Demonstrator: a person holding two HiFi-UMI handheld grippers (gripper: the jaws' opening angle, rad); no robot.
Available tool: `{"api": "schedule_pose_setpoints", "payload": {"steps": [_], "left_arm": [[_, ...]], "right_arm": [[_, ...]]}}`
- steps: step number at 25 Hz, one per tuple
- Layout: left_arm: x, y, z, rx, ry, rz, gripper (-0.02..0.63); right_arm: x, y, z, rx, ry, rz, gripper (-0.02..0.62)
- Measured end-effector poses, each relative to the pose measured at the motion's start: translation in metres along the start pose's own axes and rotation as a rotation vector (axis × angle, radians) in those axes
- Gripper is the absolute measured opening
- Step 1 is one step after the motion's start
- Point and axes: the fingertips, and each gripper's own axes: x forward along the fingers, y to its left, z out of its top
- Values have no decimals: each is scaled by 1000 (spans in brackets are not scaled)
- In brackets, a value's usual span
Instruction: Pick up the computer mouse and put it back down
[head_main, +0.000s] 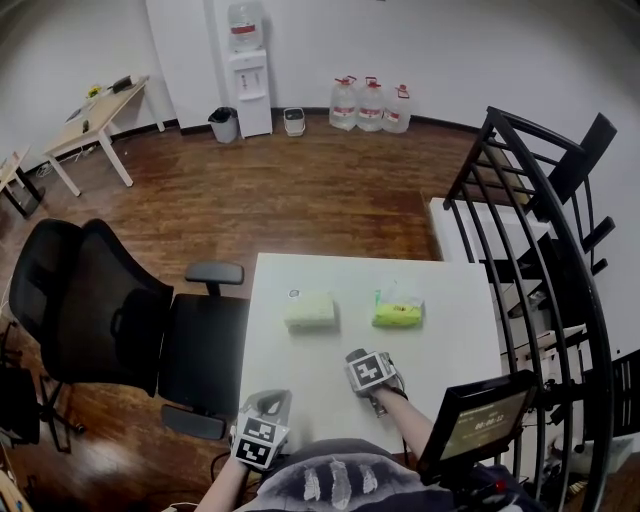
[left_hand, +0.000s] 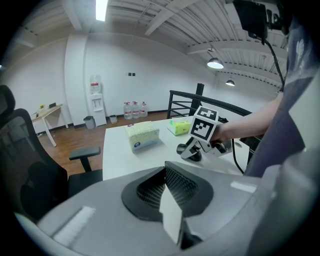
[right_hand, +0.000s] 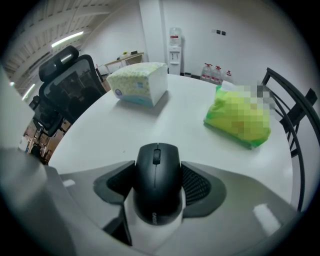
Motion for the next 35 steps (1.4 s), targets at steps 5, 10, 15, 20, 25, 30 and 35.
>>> {"api": "schedule_pose_setpoints", "payload": {"steps": [5,10,15,20,25,30,35], "left_arm": [[1,-3,5,9,-3,4,15],[1,-3,5,8,-4,11,15],[0,-6,9,15,-12,5,15],[0,-11,12,26,-19,-7,15],[1,-15,13,31,-20,-9,15],[0,-14,12,29,-22,-10,15],[-1,-15,12,33,-24,-11,15]], "right_arm": [[-6,6,-10,47,17,49,314],[-22,3,-3,25,-29,72,357],[-52,-2,11,50,-106,91,385],[-89,0,31,38,-206,140,371],[-129,1,45,30,-304,155,31],[-149,0,48,-3,-356,101,3],[-153,0,43,-19,-402,65,3]]}}
